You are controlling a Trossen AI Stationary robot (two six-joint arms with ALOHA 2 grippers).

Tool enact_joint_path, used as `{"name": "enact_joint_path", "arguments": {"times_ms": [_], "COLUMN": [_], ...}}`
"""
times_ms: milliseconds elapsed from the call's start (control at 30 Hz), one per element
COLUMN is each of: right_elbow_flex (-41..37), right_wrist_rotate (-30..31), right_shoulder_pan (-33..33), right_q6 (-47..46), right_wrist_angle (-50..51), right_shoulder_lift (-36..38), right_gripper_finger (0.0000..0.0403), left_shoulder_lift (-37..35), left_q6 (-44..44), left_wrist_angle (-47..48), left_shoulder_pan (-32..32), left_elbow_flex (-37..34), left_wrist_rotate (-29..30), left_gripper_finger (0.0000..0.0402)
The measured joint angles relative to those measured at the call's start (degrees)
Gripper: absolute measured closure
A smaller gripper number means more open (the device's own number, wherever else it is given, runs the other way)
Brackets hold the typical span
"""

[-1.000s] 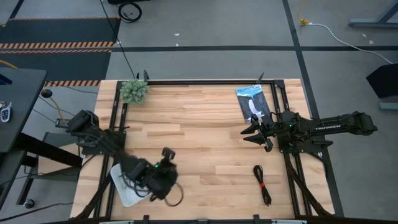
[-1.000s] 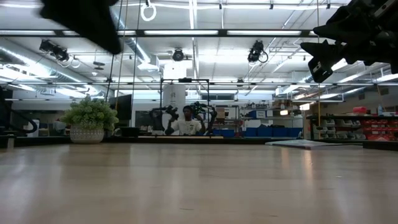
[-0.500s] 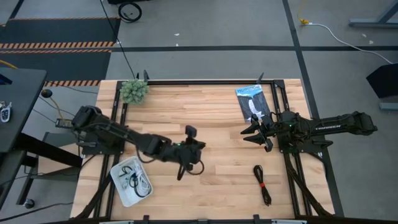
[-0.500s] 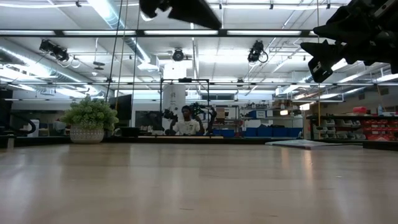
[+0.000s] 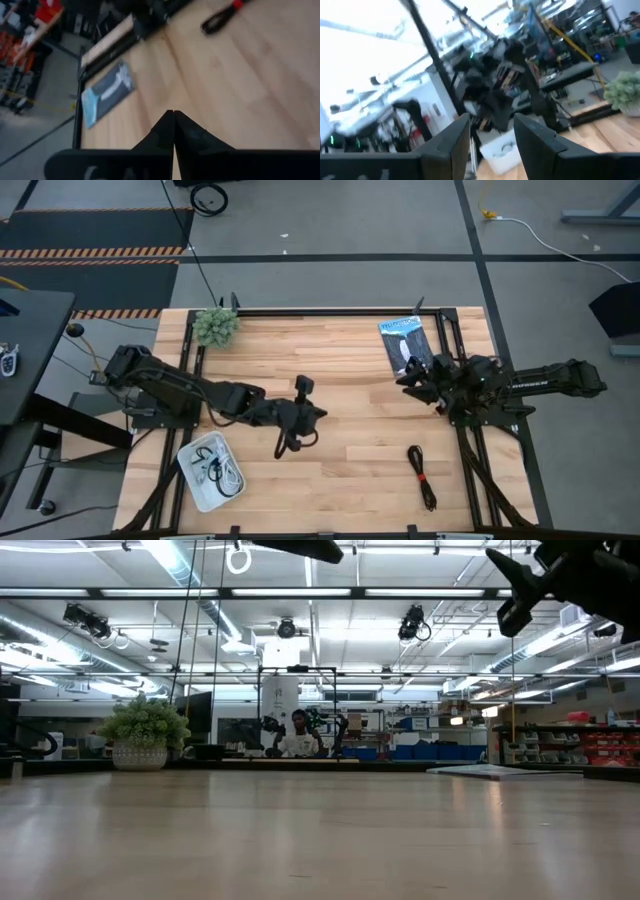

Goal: Pick and place USB-C Cables
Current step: Put the black usb cable into the white bin

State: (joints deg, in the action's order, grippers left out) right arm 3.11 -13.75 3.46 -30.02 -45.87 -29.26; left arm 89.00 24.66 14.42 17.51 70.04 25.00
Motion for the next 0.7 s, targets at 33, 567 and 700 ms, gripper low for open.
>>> {"name": "enact_joint_path", "arguments": {"times_ms": [33,567,700], "right_elbow_flex": [0.0,22.2,32.7], "right_wrist_rotate": [0.9,9.9,14.0], "right_shoulder_pan": [-0.6,-15.0,-19.3], "right_q6": [-1.3,-15.3,-22.9], "right_wrist_angle": [-0.3,38.7,60.5], "right_shoulder_lift": [-0.1,-22.2,-29.2], "right_gripper_finger": [0.0243,0.0243,0.0244], "left_shoulder_lift": [-0.1,-9.2,-13.9], "left_q6": [0.0,-10.5,-12.3], "left_wrist_angle": [-1.6,-2.7,-2.4], "left_shoulder_pan": [0.2,5.8,8.3], "left_elbow_flex": [-0.9,-9.0,-12.4], "left_wrist_rotate": [-0.1,2.7,6.8], "left_gripper_finger": [0.0393,0.0391,0.0391]}}
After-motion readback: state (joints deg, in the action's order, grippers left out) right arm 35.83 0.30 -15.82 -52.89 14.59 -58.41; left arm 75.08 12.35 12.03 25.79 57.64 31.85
